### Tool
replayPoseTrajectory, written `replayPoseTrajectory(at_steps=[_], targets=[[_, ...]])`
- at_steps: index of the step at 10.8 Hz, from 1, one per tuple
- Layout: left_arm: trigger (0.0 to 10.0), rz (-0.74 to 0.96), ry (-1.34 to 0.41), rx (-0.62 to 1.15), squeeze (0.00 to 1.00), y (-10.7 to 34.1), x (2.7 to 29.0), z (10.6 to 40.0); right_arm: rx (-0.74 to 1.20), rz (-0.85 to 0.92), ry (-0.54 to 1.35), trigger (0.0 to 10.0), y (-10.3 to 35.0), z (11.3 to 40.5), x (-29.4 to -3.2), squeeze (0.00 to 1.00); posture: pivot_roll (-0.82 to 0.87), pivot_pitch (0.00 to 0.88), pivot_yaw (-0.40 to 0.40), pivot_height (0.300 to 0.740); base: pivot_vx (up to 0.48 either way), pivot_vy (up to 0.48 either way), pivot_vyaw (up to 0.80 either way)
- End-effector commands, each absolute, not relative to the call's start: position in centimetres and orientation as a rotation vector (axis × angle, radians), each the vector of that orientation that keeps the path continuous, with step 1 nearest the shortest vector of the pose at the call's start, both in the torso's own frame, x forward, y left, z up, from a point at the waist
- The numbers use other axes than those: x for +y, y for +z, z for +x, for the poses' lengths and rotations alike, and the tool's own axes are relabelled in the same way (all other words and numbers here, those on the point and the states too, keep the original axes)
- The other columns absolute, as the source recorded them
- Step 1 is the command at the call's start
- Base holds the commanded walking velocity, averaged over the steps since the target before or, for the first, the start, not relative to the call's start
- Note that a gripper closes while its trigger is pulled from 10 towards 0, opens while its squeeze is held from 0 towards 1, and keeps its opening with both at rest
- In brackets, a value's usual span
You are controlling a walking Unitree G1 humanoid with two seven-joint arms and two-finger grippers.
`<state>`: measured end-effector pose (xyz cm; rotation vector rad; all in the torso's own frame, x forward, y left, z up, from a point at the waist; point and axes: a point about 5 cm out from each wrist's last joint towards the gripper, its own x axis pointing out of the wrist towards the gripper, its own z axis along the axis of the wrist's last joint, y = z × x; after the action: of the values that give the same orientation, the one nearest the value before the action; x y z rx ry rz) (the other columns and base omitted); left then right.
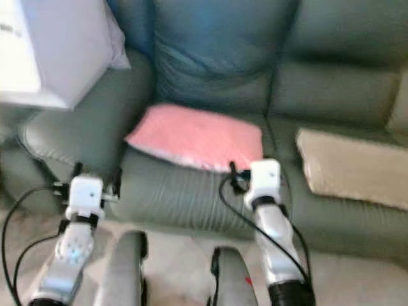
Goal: Move the pillow to the sofa
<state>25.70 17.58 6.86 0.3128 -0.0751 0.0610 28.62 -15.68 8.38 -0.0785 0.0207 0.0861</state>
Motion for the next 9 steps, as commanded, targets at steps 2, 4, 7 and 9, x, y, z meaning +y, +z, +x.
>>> replayPoseTrajectory(at_steps=[2,4,7,9], targets=[[10.0,0.303,0.025,-0.122,0.0,8.1,16.32,26.98,0.009,-0.074,0.076,10.0,8.85,29.1,-16.65,0.0,-0.01,0.0,-0.073,0.687,0.0,0.0,0.0],[10.0,0.308,0.014,-0.116,0.0,8.06,16.13,27.12,0.009,-0.075,0.084,10.0,8.83,29.13,-16.55,0.0,-0.01,0.0,-0.076,0.717,0.0,0.0,0.0],[10.0,0.29,0.015,-0.086,0.0,7.57,16.09,26.83,0.039,-0.072,0.101,10.0,7.94,28.62,-16.46,0.0,0.0,0.0,-0.081,0.74,0.0,0.0,0.0],[10.0,0.271,0.002,-0.075,0.0,7.6,15.77,27.33,0.032,-0.086,0.136,10.0,8.25,29.23,-15.75,0.0,-0.01,0.0,-0.071,0.74,0.0,0.0,0.0]])
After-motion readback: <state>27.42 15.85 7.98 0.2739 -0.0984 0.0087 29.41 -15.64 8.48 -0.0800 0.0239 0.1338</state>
